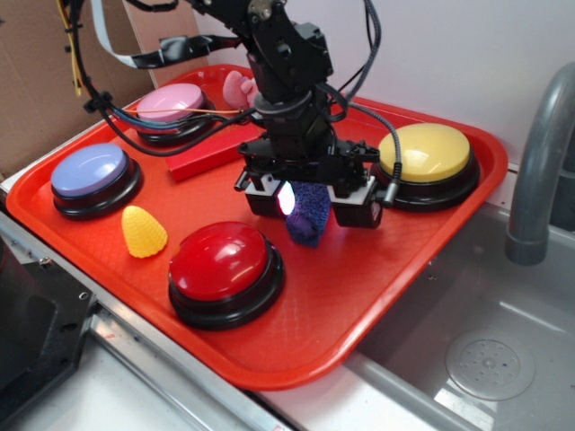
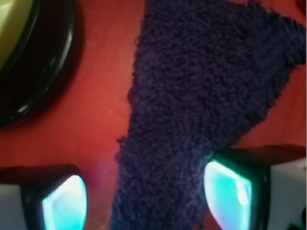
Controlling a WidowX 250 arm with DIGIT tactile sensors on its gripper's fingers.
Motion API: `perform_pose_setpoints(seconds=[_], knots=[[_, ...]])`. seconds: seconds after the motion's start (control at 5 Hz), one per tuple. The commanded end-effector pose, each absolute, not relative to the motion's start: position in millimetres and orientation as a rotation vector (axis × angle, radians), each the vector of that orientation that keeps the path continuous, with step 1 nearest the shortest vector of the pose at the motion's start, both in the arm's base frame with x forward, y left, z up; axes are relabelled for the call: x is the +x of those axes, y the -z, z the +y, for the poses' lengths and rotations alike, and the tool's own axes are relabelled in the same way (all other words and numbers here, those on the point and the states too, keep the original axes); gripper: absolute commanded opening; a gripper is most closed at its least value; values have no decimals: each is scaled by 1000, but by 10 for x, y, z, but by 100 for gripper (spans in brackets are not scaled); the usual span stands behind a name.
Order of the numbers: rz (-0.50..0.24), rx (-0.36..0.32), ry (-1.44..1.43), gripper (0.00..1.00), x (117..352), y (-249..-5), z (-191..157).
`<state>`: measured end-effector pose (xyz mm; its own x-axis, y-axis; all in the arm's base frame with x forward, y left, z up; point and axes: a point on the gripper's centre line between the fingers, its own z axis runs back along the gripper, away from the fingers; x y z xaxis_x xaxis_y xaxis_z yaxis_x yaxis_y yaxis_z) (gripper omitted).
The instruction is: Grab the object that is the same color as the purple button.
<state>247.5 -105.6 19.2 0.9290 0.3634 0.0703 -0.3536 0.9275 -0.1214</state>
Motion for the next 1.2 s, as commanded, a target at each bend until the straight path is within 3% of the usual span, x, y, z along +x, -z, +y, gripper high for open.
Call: perform_pose_setpoints(seconds=[0.0, 0.2, 0.4, 0.6, 0.8, 1.0], knots=[[-164, -62, -336, 0, 2527, -290, -806], [-238, -99, -223, 0, 2564, -549, -814], [-295, -131, -117, 0, 2505, -1021, -700], [-130, -130, -176, 0, 2510, -1424, -667], [-121, -108, -160, 0, 2369, -1874, -637], [-61, -78, -138, 0, 2226, -2122, -571]])
